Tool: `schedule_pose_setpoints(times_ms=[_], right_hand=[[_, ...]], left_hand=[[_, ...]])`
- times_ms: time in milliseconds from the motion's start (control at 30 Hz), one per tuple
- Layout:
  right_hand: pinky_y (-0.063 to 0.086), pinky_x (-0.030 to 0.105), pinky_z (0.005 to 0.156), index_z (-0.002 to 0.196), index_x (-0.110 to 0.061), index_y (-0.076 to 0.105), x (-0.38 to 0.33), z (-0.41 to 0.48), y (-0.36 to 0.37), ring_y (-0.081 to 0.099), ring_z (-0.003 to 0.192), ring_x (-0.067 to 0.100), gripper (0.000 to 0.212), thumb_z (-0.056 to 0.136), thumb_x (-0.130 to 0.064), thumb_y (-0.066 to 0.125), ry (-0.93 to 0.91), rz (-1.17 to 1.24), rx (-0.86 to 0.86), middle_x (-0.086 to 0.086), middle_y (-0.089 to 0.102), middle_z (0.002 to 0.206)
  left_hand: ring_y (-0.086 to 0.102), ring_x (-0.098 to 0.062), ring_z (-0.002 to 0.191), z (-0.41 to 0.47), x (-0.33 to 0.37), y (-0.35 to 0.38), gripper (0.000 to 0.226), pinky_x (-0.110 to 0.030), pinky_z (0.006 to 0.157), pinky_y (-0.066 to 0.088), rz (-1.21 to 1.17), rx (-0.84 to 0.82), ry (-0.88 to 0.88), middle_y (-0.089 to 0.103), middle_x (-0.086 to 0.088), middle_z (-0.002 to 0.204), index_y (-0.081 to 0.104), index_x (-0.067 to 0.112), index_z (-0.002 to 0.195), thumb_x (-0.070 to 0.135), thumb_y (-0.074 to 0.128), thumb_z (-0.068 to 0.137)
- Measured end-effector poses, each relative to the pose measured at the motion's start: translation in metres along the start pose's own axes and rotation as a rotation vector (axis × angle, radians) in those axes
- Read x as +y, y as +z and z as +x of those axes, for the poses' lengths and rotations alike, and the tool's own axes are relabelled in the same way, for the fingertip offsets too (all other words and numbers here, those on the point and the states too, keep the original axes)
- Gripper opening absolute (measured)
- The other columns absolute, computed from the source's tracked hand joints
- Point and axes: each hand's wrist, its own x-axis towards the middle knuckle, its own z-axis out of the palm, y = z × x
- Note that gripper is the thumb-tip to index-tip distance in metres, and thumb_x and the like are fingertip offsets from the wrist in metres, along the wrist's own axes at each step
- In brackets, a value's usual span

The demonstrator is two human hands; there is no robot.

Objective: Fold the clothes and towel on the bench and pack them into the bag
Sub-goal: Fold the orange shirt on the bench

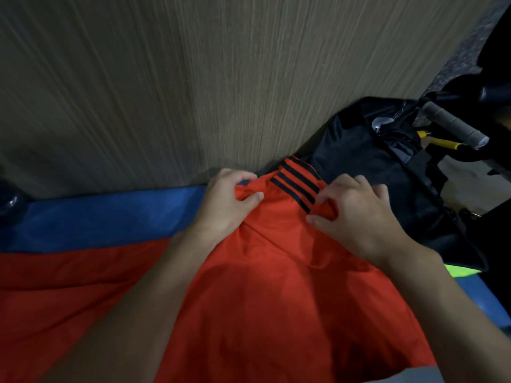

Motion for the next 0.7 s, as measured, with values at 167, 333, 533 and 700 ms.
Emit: schedule_pose_setpoints(times_ms=[167,333,533,700], right_hand=[[0.027,0.041,0.1,0.1,-0.036,0.06,0.002,-0.009,-0.008,0.042,0.11,0.013,0.04,0.076,-0.068,0.061,0.037,-0.079,-0.093,-0.013,0.052,0.108],[0.026,0.039,0.099,0.107,-0.039,0.054,0.004,-0.02,-0.019,0.043,0.107,0.01,0.042,0.075,-0.065,0.065,0.036,-0.046,-0.14,-0.016,0.052,0.1],[0.022,0.033,0.091,0.1,-0.037,0.059,0.016,-0.023,-0.012,0.051,0.1,0.008,0.018,0.085,-0.035,0.068,0.002,0.047,-0.083,-0.023,0.048,0.077],[0.024,0.032,0.084,0.089,-0.031,0.066,0.025,-0.018,-0.004,0.059,0.09,0.01,0.004,0.088,-0.027,0.067,0.064,0.161,0.044,-0.022,0.052,0.07]], left_hand=[[0.049,-0.005,0.112,0.006,0.018,0.001,0.032,-0.031,0.095,0.023,0.301,-0.062,0.131,0.061,0.018,0.114,0.07,0.035,0.11,0.053,0.068,0.084],[0.061,-0.007,0.11,0.031,0.037,0.012,0.05,-0.039,0.109,0.031,0.223,-0.236,0.022,0.07,0.013,0.113,0.063,0.032,0.125,0.056,0.069,0.083],[0.065,-0.01,0.101,0.046,0.026,0.022,0.06,-0.051,0.103,0.045,0.105,-0.423,-0.083,0.069,0.01,0.098,0.057,0.049,0.102,0.075,0.062,0.048],[0.059,-0.012,0.066,0.051,0.027,0.024,0.02,-0.037,0.076,0.053,-0.036,-0.266,-0.033,0.066,0.0,0.076,0.062,0.039,0.081,0.03,0.076,0.07]])
